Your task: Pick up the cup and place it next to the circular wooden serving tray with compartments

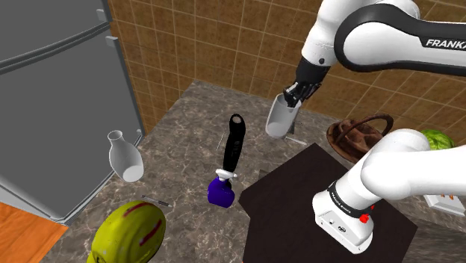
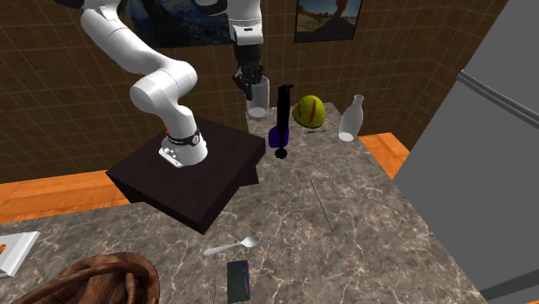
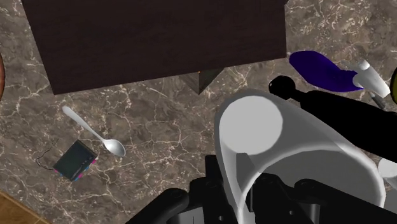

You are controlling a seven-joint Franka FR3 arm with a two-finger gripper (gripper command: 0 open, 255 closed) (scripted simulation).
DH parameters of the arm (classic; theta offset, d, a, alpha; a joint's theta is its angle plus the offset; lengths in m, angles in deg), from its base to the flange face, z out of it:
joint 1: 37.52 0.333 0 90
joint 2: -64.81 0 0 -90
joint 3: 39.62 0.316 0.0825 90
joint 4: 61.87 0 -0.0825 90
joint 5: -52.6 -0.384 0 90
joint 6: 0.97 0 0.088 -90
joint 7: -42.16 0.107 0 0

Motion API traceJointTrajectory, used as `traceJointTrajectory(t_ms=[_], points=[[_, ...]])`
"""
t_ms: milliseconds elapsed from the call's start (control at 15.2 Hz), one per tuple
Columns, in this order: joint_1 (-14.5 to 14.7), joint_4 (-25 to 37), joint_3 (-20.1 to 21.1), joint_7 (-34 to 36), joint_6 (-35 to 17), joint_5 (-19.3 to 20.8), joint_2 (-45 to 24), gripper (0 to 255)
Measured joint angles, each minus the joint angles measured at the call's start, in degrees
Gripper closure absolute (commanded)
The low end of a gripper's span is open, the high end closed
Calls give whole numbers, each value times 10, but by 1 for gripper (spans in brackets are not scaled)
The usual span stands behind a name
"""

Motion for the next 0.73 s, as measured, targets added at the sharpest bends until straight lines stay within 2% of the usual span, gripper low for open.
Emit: traceJointTrajectory(t_ms=[462,726], points=[[-23,-73,-82,-72,91,56,164,255],[-52,-97,-141,-123,146,108,245,255]])
